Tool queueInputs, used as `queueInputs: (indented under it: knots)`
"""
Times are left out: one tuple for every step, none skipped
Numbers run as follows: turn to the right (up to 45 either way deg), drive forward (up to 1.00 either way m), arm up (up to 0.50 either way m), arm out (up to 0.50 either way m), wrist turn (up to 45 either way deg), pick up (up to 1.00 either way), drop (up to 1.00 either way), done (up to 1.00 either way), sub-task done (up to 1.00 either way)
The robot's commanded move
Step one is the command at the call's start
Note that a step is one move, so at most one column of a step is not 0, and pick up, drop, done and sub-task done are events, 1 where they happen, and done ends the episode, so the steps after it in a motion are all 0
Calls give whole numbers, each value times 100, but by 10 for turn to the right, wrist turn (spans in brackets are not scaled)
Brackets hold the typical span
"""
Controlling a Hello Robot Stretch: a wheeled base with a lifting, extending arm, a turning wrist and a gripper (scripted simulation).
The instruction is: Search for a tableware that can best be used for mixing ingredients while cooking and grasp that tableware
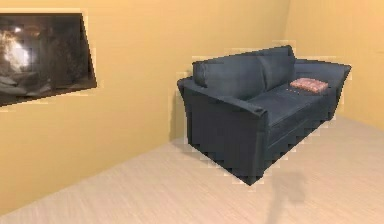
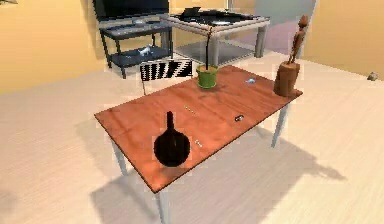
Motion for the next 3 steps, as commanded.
queueInputs:
  knots:
    - [240, 0, 0, 0, 0, 0, 0, 0, 0]
    - [0, 40, 0, 0, 0, 0, 0, 0, 0]
    - [240, 0, 0, 0, 0, 0, 0, 0, 0]
